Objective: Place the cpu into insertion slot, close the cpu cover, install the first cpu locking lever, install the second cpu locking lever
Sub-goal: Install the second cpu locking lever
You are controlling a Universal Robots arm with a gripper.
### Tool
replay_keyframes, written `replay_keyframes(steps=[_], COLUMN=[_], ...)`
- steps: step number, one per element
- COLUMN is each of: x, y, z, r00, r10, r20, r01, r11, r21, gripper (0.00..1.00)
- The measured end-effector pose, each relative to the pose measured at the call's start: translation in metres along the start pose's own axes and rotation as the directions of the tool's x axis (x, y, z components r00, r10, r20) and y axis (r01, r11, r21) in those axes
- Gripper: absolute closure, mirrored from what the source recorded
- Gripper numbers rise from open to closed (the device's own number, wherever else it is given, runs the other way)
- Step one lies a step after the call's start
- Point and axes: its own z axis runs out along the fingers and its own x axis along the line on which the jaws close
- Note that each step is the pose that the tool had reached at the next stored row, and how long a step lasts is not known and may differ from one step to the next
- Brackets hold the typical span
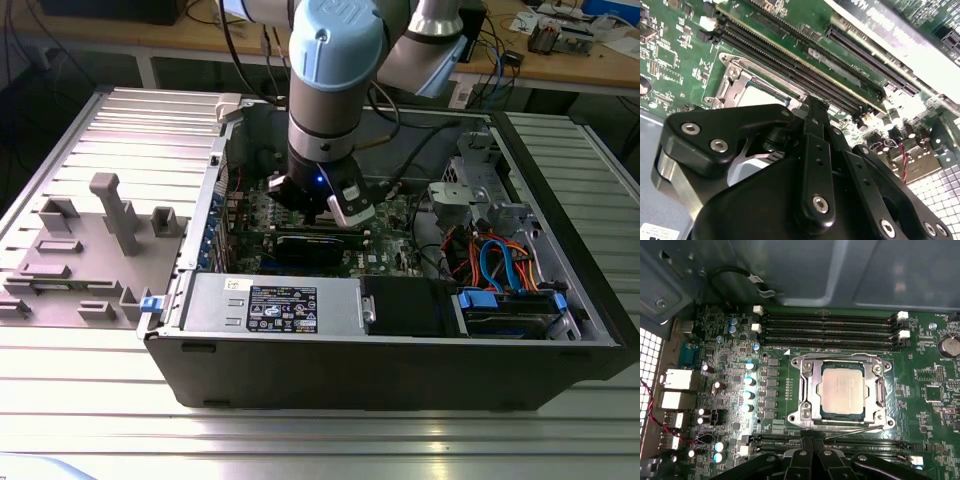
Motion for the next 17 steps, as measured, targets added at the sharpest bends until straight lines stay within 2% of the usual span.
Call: replay_keyframes(steps=[3,8,17], x=[0.0007,0.0057,0.0106], y=[-0.0008,-0.0021,-0.0033], z=[0.0011,0.0073,0.0203], r00=[1.0,1.0,1.0], r10=[0.0,0.001,0.004], r20=[0.0002,0.001,0.0023], r01=[0.0,-0.001,-0.004], r11=[1.0,0.9998,0.9996], r21=[-0.0038,-0.0189,-0.0274], gripper=[0.89,0.89,0.89])
